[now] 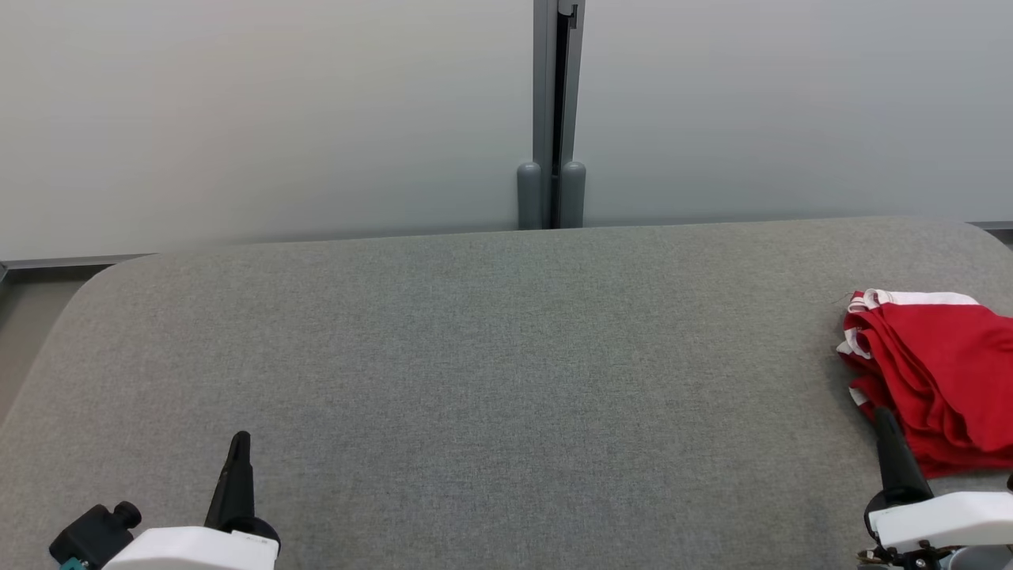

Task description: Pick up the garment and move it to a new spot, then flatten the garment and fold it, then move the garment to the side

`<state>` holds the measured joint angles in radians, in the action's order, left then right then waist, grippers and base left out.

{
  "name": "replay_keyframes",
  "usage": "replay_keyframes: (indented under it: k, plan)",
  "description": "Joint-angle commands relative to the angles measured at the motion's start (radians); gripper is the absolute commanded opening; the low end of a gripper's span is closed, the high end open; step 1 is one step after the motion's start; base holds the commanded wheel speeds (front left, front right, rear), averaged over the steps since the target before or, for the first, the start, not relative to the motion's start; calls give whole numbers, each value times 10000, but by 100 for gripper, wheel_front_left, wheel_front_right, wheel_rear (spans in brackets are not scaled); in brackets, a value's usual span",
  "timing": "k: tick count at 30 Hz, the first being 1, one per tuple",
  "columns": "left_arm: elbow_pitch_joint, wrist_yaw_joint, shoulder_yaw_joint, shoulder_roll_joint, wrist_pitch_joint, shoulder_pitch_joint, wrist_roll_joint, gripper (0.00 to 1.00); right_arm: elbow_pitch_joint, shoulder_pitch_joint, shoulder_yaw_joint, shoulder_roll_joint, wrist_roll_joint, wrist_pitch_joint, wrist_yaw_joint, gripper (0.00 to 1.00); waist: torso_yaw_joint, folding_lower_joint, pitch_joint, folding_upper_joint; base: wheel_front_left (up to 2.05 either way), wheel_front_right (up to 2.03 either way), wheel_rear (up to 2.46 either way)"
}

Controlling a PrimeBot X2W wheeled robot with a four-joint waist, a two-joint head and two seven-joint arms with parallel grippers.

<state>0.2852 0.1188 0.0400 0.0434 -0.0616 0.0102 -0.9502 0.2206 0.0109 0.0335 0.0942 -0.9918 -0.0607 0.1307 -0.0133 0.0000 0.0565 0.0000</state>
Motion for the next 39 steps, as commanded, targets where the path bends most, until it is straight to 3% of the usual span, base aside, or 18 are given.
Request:
replay_keyframes:
  k: [1, 13, 39]
  plan:
    - [-158, 51, 78, 63, 70, -387, -297, 0, -55, 235, 97, 42, -275, 70, 1, 0, 2, 0, -9, 0, 0, 0, 0]
    - [-227, 77, 260, 70, 508, -594, -1906, 0, 12, 453, 285, -78, -1792, 510, 1, 0, 28, 0, -126, 0, 0, 0, 0]
    - [-324, 119, 508, 83, 1120, -937, -4156, 0, 116, 739, 552, -247, -3901, 1125, 2, 0, 71, 0, -320, 0, 0, 0, 0]
